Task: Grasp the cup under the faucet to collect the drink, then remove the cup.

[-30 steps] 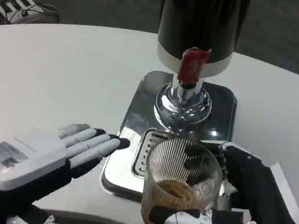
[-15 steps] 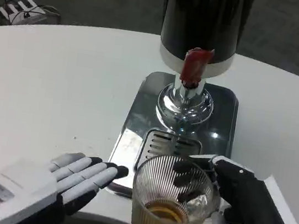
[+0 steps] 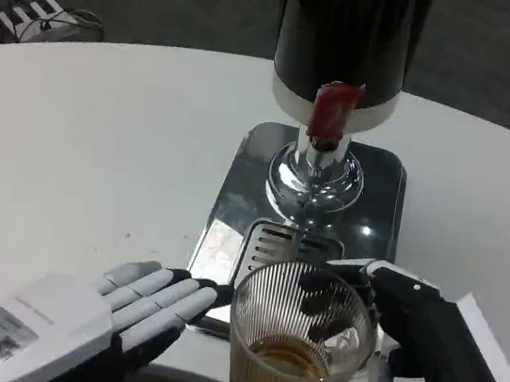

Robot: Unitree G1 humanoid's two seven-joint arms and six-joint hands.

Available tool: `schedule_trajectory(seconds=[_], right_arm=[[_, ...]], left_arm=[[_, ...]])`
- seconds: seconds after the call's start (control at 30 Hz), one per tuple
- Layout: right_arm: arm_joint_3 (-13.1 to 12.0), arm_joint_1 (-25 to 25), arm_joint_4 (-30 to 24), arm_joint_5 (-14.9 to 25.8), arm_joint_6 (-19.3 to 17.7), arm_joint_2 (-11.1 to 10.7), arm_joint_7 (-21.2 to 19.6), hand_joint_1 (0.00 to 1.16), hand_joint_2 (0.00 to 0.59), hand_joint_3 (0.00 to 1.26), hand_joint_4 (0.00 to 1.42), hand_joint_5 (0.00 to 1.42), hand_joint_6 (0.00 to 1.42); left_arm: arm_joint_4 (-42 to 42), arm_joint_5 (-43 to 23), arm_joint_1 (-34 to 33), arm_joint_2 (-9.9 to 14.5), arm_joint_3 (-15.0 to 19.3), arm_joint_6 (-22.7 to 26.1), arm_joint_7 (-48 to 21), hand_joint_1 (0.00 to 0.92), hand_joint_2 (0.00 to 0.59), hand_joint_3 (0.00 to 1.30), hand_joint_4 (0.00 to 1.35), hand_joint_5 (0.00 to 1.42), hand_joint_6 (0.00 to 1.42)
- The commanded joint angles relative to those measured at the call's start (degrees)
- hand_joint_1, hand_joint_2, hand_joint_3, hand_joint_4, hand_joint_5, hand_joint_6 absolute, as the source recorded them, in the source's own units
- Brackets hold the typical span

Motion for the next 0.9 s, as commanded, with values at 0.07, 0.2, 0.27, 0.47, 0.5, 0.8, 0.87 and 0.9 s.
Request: schedule_trajectory(seconds=[0.07,0.2,0.27,0.47,0.5,0.8,0.87,0.9], right_arm=[[-0.1,-0.7,-1.4,0.3,0.2,0.5,0.0,1.03,0.050,1.04,1.17,1.30,1.42],[-0.2,-0.8,-1.5,0.3,0.3,0.5,0.0,1.03,0.050,1.04,1.17,1.30,1.42],[-0.4,-0.7,-1.5,0.4,0.3,0.5,0.1,1.03,0.050,1.04,1.17,1.30,1.42],[-1.0,-0.3,-1.4,0.9,-0.1,0.3,0.2,1.03,0.050,1.04,1.17,1.30,1.42],[-0.9,-0.3,-1.4,0.9,-0.2,0.3,0.2,1.03,0.050,1.04,1.17,1.30,1.42],[-1.5,-0.2,-1.5,1.2,-0.9,0.4,0.3,1.03,0.050,1.04,1.17,1.30,1.42],[-1.5,-0.2,-1.5,1.1,-1.0,0.4,0.3,1.03,0.050,1.04,1.17,1.30,1.42],[-1.5,-0.2,-1.5,1.1,-1.1,0.5,0.3,1.03,0.050,1.04,1.17,1.30,1.42]], left_arm=[[-0.9,-0.1,-0.7,-0.6,-1.3,1.9,-1.0,0.000,0.087,0.00,0.00,0.00,0.00],[-0.9,-0.4,-1.4,-0.5,-1.7,2.5,-1.3,0.000,0.085,0.00,0.00,0.00,0.00],[-0.9,-0.2,-1.7,-0.3,-1.7,2.6,-1.3,0.000,0.085,0.00,0.00,0.00,0.00],[-1.3,0.1,-1.4,-0.1,-1.6,2.3,-1.6,0.000,0.085,0.00,0.00,0.00,0.00],[-1.4,-0.2,-1.4,0.0,-1.5,2.5,-1.8,0.000,0.084,0.00,0.00,0.00,0.00],[-2.1,-1.2,-2.1,-0.2,-1.4,3.8,-2.8,0.000,0.088,0.00,0.00,0.00,0.00],[-2.3,-1.4,-2.1,-0.3,-1.5,4.1,-2.8,0.000,0.089,0.00,0.00,0.00,0.00],[-2.3,-1.5,-2.1,-0.3,-1.5,4.2,-2.9,0.000,0.089,0.00,0.00,0.00,0.00]])
